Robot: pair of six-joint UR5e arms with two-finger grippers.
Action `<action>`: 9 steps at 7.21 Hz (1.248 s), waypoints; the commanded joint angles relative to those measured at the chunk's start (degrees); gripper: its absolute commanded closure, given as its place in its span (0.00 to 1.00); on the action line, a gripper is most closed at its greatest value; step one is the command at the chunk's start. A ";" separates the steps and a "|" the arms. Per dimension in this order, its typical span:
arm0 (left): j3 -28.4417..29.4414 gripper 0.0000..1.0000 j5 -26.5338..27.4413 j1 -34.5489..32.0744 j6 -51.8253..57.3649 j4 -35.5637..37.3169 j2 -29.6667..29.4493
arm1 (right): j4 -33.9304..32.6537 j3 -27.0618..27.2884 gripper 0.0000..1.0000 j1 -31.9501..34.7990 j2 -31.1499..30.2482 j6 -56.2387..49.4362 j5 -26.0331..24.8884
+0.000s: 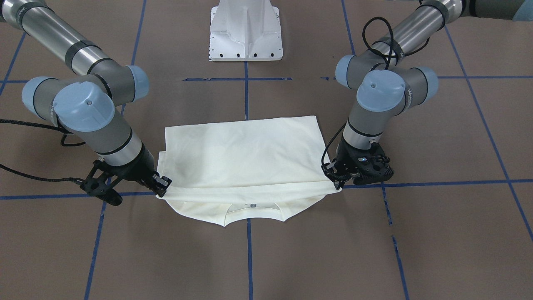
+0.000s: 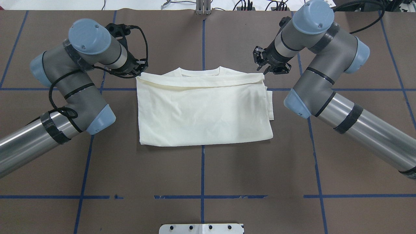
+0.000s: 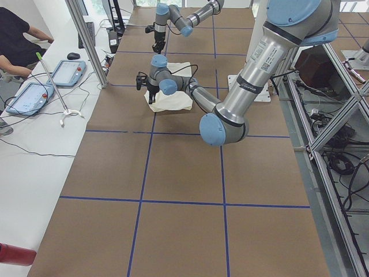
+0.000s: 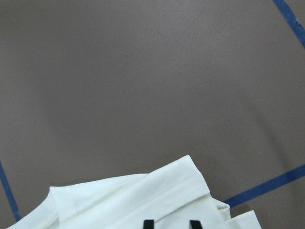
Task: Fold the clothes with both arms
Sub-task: 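Release the hem at the collar and raise both grippers, then move the right gripper down to the folded shirt's side edge and grasp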
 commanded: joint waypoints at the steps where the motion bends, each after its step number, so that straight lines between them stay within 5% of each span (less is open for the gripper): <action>1: -0.30 0.00 -0.06 -0.05 0.37 0.23 0.22 | 6.24 -0.12 0.00 -0.04 -1.46 0.44 0.30; 6: -14.25 0.00 -0.15 -1.01 0.46 5.30 7.17 | 6.82 12.17 0.00 -9.15 -11.29 3.42 -3.54; 9: -15.94 0.00 -0.15 -1.01 0.28 6.03 7.43 | 6.82 18.15 0.00 -14.00 -19.73 4.75 -4.98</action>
